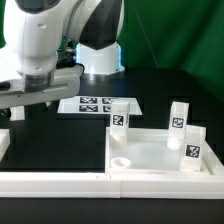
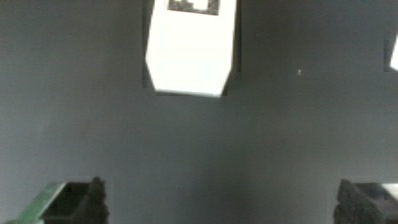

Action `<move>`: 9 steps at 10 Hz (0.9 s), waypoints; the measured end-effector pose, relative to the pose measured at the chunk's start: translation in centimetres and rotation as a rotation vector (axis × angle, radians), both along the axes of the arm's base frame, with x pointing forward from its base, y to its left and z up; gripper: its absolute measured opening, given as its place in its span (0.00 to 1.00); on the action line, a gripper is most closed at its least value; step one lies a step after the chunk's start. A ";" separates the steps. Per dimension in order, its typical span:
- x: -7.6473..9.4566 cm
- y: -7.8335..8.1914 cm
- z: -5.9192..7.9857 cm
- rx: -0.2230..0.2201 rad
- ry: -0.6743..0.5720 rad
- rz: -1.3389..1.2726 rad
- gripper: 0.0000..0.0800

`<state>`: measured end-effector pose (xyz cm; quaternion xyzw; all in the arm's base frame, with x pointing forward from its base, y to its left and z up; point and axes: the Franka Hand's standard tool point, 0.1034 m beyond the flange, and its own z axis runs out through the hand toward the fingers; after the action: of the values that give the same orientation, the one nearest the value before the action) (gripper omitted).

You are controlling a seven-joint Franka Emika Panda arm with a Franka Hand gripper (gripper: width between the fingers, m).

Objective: Assemble square table

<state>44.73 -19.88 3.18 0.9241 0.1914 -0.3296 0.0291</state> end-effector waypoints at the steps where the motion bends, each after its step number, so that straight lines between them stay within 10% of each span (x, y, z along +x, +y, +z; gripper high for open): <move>1: -0.8 -1.2 0.5 -0.003 0.033 -0.006 0.81; 3: -0.4 -3.1 1.9 -0.036 0.077 -0.017 0.81; 9: -1.1 -2.2 1.0 -0.074 0.102 -0.065 0.81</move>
Offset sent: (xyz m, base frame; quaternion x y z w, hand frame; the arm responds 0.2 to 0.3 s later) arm 0.0000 0.0000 0.0000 0.0000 0.0000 0.0000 1.0000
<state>43.62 -22.08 4.22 0.9100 0.1503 -0.3839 0.0427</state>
